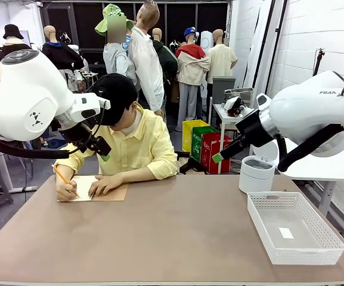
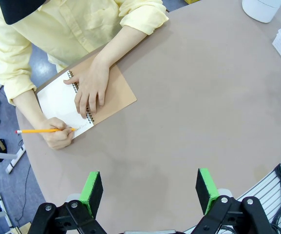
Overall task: Sort the paper based on its condition.
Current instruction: If a person hands you a paper, place it in the Organizing basket , and if it's crumpled, put it in the Trash can.
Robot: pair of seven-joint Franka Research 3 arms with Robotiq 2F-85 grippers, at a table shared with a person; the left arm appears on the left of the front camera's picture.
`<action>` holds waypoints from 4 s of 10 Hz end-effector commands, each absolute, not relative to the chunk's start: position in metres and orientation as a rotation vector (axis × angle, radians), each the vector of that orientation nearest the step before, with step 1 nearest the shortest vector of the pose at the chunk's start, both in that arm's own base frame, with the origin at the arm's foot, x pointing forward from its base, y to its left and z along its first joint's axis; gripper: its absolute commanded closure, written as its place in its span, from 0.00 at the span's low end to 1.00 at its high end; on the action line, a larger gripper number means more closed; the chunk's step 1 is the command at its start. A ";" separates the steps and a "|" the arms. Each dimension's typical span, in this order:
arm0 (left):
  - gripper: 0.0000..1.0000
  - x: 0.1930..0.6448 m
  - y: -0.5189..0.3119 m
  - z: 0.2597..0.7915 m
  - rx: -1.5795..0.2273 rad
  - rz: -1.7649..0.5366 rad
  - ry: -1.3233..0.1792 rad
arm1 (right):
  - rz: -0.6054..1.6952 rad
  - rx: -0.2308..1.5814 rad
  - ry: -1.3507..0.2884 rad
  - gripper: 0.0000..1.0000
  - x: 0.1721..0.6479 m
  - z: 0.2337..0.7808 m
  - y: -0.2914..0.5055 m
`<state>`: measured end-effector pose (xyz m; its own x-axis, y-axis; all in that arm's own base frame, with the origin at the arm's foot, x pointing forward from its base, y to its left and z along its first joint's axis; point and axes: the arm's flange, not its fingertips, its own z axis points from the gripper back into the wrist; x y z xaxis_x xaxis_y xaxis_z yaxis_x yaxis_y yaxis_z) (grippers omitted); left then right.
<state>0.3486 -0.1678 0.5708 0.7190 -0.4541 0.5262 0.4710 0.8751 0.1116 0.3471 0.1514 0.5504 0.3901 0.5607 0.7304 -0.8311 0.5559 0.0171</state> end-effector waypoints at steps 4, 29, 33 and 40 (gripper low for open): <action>0.00 0.348 -0.168 0.572 -0.028 -0.519 -0.576 | 0.911 0.426 -0.733 0.00 0.347 0.550 0.153; 0.00 0.348 -0.168 0.572 -0.028 -0.519 -0.576 | 0.911 0.426 -0.733 0.00 0.347 0.550 0.153; 0.00 0.348 -0.168 0.572 -0.028 -0.519 -0.576 | 0.911 0.426 -0.733 0.00 0.347 0.550 0.153; 0.00 0.348 -0.168 0.572 -0.028 -0.519 -0.576 | 0.911 0.426 -0.733 0.00 0.347 0.550 0.153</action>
